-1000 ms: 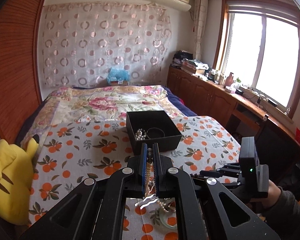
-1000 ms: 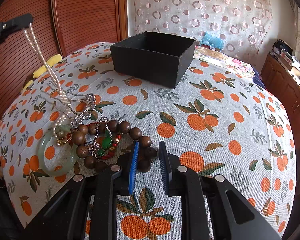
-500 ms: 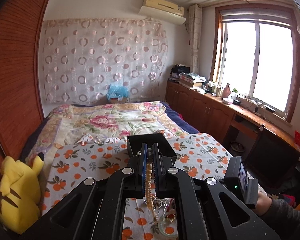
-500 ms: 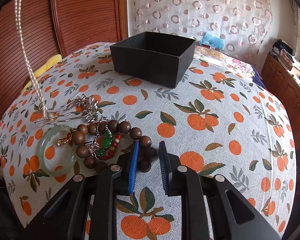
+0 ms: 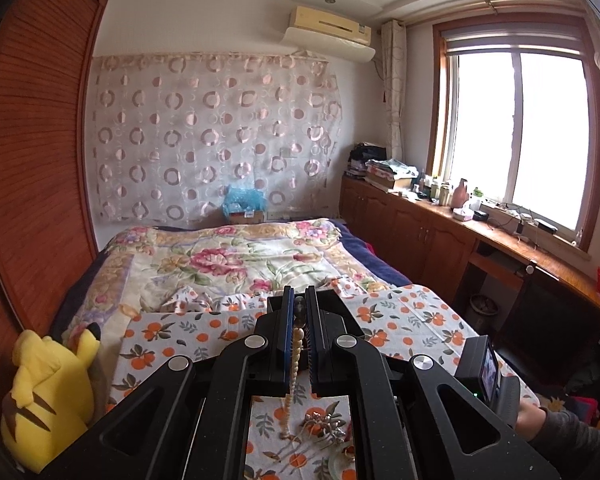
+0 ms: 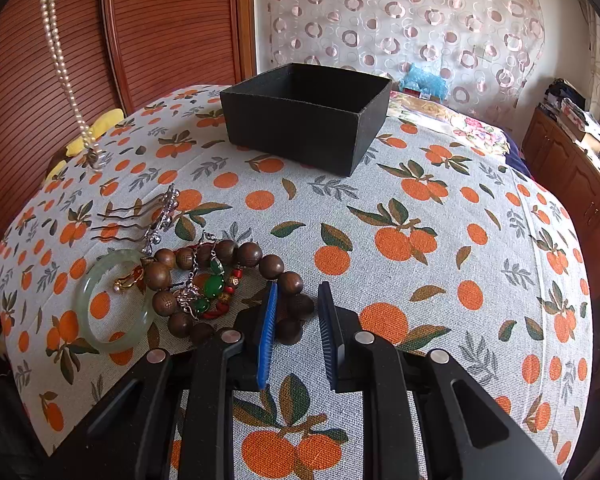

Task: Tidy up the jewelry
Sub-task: 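Lift the pearls toward the box with the left gripper while the right gripper grasps the wooden bead bracelet, then lower the pearls and bead bracelet into the black box and open both grippers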

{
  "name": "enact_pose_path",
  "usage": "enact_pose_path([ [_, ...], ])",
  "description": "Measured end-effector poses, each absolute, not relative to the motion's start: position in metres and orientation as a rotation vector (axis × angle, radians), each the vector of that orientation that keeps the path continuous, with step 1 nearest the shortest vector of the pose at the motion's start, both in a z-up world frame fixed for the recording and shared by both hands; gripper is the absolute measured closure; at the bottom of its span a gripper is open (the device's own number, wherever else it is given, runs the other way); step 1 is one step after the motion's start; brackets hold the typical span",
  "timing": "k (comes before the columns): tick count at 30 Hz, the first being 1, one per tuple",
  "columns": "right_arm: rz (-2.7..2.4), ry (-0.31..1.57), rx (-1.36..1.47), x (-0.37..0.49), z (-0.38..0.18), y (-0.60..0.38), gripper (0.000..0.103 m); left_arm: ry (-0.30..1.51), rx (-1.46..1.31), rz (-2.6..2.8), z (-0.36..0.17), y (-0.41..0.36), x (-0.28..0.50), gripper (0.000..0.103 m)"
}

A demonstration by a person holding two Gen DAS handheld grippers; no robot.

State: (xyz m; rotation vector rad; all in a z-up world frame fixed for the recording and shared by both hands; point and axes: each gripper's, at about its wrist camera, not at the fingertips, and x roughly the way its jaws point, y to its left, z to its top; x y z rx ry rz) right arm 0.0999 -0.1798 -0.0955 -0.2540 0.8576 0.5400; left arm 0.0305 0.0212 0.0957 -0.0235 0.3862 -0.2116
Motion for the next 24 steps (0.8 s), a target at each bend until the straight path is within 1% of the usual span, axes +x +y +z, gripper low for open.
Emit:
enact_pose_path([
  [2, 0.545, 0.858, -0.253, 0.1, -0.095, -0.179, 0.081, 0.389, -0.022, -0.208, 0.095, 0.022, 0.034, 0.098],
  [4, 0.554, 0.856, -0.263, 0.099, -0.095, -0.176, 0.087, 0.395, -0.02, -0.206, 0.093, 0.023, 0.039, 0.098],
  [5, 0.553, 0.851, -0.267, 0.098, -0.094, -0.176, 0.088, 0.399, -0.017, -0.204, 0.092, 0.023, 0.042, 0.098],
  [9, 0.557, 0.814, -0.262, 0.095, -0.084, -0.176, 0.088, 0.409, -0.011, -0.202, 0.089, 0.021, 0.048, 0.098],
  [24, 0.637, 0.633, -0.264, 0.115, 0.004, -0.165, 0.088, 0.387, 0.017, -0.24, 0.108, 0.004, 0.088, 0.098],
])
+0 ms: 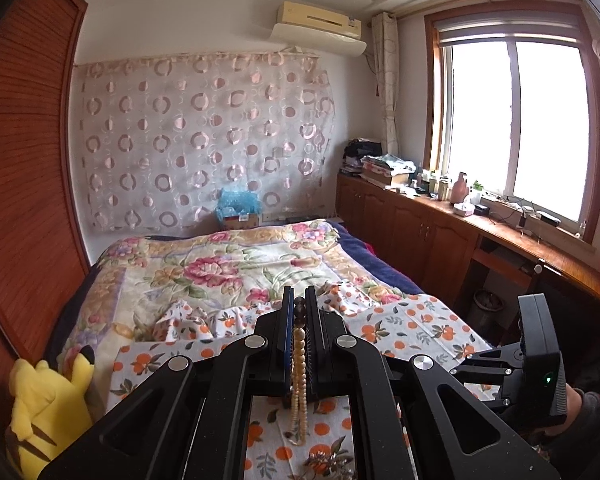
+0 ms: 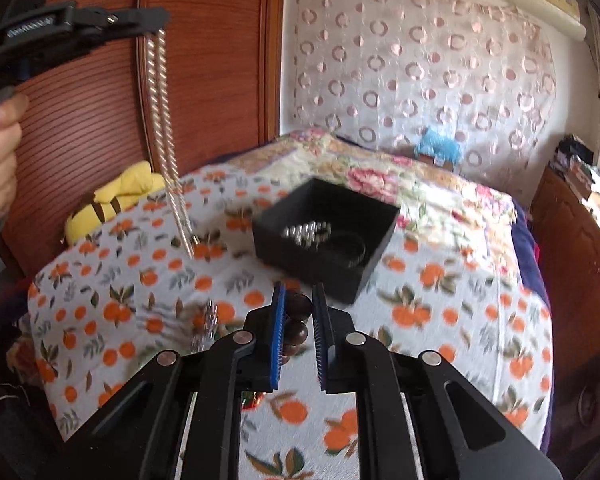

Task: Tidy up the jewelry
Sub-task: 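Lower the pearls and bead bracelet into the black box and open both grippers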

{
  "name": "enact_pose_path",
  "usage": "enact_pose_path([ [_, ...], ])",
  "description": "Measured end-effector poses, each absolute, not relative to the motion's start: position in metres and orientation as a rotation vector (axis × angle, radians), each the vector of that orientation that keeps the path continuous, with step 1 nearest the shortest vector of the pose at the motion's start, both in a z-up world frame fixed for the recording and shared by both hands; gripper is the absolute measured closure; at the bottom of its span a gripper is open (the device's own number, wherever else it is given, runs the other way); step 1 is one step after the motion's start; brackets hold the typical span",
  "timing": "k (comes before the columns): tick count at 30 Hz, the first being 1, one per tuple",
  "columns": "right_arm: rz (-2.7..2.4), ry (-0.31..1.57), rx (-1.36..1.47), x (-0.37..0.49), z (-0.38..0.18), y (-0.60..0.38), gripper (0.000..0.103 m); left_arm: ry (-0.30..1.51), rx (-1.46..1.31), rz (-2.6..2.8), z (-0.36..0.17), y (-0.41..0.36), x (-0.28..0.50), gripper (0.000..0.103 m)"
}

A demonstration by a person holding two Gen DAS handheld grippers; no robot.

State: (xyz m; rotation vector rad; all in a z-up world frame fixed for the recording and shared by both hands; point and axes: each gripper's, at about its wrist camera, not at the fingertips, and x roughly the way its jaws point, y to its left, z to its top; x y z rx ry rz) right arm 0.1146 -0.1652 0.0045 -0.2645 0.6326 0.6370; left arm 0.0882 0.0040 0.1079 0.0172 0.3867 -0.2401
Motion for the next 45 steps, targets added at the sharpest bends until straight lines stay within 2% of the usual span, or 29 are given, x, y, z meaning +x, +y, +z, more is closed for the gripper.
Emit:
enact_pose_path([
  [14, 0.67, 0.586, -0.24, 0.18, 0.056, -0.169, 0.088, 0.394, 0.012, -0.288, 0.134, -0.012, 0.159, 0.098],
  [20, 0.692, 0.566, -0.229, 0.207, 0.066, -0.165, 0.088, 0.424, 0.015, -0.283, 0.127, -0.015, 0.19, 0.098],
  [35, 0.729, 0.651, -0.208, 0.233, 0.024, -0.151, 0.088, 0.616, -0.038, -0.275, 0.035, -0.007, 0.235, 0.098],
  [45, 0.721, 0.728, -0.237, 0.236, -0.01, -0.141, 0.088, 0.681, -0.043, -0.292, 0.01, -0.011, 0.241, 0.098],
])
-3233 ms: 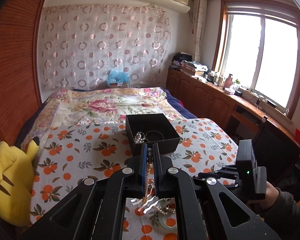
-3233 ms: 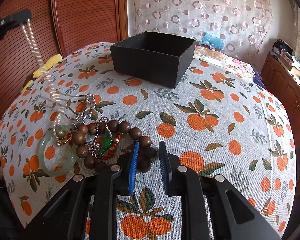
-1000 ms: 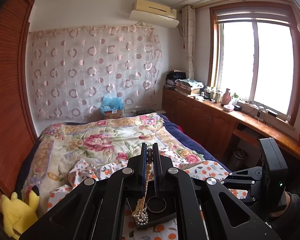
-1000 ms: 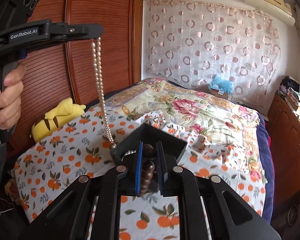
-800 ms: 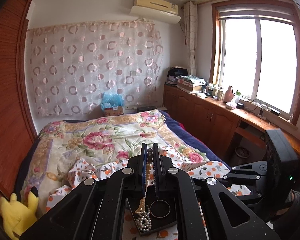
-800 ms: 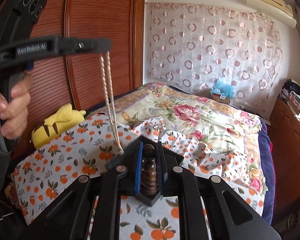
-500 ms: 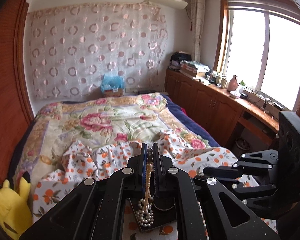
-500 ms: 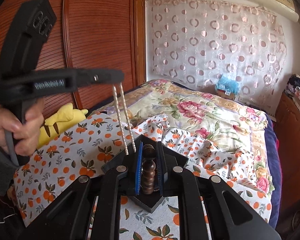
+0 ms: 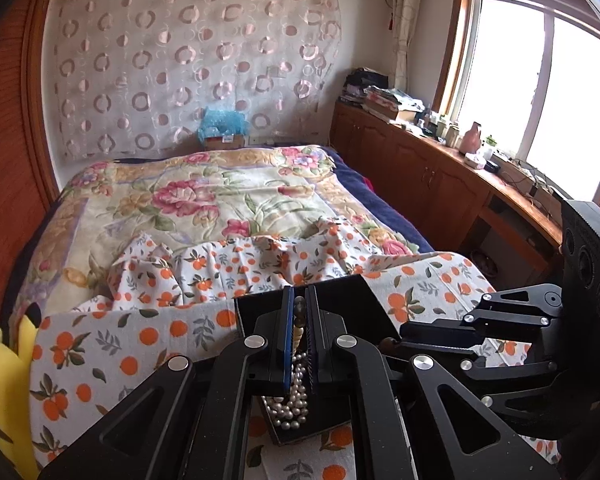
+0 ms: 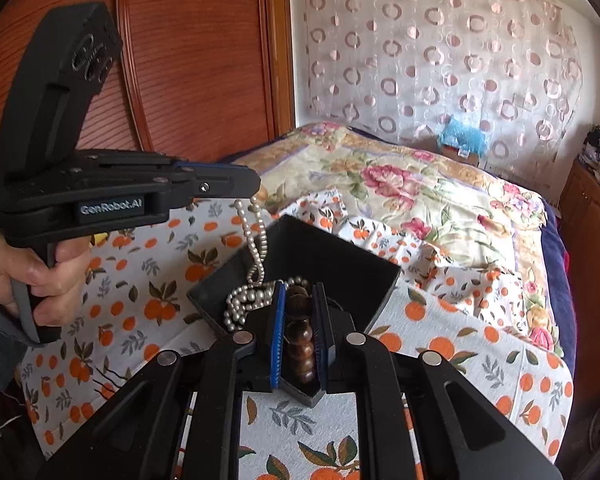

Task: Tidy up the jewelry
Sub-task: 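Lower the pearls and bead bracelet into the black box and open both grippers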

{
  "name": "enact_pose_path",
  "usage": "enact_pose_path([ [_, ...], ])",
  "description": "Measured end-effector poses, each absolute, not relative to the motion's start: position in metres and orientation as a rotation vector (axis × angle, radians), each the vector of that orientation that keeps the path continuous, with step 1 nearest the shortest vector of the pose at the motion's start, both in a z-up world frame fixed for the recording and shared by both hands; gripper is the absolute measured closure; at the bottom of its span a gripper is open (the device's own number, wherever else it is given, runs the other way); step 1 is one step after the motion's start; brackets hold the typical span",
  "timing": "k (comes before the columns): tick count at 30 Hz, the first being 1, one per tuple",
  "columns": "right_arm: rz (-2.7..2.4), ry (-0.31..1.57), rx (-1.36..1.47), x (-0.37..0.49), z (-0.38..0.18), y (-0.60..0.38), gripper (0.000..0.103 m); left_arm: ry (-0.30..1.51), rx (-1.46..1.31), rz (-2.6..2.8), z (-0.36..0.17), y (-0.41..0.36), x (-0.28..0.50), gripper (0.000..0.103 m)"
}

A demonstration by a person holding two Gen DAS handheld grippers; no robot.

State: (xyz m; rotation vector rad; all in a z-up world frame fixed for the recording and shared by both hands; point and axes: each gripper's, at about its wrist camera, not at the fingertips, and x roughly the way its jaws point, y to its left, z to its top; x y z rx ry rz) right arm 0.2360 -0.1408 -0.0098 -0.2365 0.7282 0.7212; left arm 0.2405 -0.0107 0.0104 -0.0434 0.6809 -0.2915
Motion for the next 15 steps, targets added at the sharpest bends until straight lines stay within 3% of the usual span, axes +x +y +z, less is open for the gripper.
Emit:
enact_pose_path([
  [15, 0.656, 0.703, -0.201, 0.208, -0.009, -0.152, 0.088, 0.683, -0.047, -0.285, 0.007, -0.002, 0.186, 0.097],
])
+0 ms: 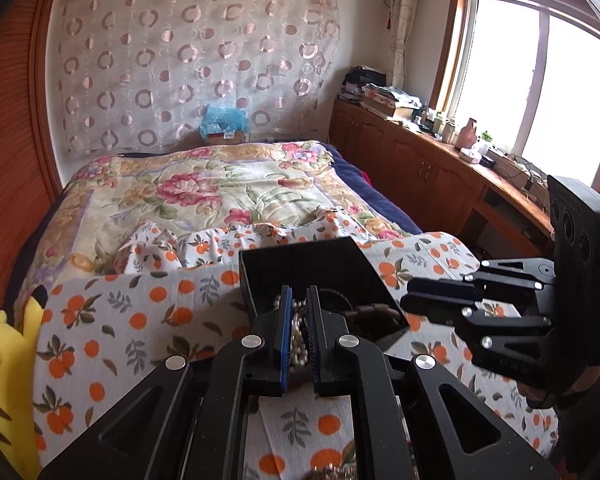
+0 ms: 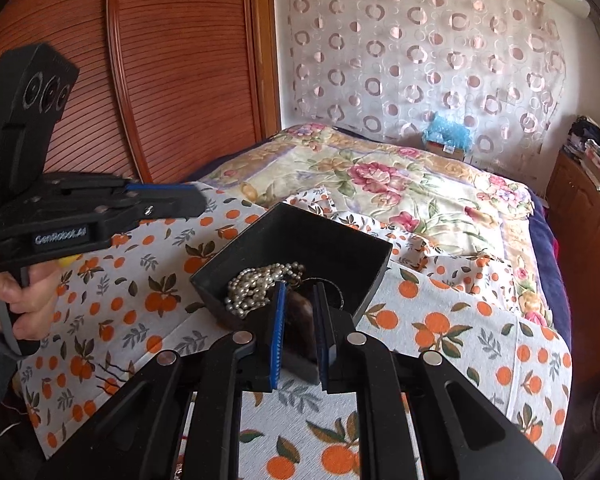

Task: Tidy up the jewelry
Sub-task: 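Lower the pearls and bead bracelet into the black box and open both grippers, then move both grippers back over the remaining jewelry near the jade bangle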

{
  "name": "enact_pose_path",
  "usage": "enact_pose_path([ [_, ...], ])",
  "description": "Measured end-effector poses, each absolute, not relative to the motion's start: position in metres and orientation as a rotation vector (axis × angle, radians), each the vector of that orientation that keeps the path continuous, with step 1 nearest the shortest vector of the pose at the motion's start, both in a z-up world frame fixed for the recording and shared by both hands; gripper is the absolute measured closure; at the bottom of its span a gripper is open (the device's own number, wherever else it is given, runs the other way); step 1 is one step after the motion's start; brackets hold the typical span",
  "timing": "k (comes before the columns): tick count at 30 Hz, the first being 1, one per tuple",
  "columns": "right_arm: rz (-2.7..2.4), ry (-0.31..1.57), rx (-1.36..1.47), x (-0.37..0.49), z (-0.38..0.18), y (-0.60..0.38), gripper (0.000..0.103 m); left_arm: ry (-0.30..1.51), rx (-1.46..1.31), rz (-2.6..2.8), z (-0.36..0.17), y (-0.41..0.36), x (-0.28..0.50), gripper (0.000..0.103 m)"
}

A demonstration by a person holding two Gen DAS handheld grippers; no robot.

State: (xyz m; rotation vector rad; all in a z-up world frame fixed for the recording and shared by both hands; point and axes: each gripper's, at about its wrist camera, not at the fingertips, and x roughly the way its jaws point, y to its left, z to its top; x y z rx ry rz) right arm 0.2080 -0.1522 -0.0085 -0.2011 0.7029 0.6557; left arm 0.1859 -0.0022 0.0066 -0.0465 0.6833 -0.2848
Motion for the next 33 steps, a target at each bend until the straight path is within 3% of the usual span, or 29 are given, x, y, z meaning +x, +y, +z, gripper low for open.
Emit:
enact_pose_path([
  [10, 0.616, 0.702, -0.169, 0.168, -0.018, -0.158, 0.088, 0.674, -0.032, -0.269, -0.006, 0.01, 0.125, 0.096],
  [14, 0.617, 0.721, -0.168, 0.144, -0.03, -0.158, 0.088, 0.683, -0.025, -0.267, -0.015, 0.012, 0.104, 0.086],
  [30, 0.6, 0.801, -0.153, 0.076, -0.077, -0.176, 0.087, 0.762, -0.013, -0.27, -0.059, 0.01, 0.043, 0.078],
  [33, 0.613, 0.803, -0.164, 0.068, -0.079, -0.171, 0.081, 0.779, -0.014, -0.28, -0.065, 0.006, 0.037, 0.078],
])
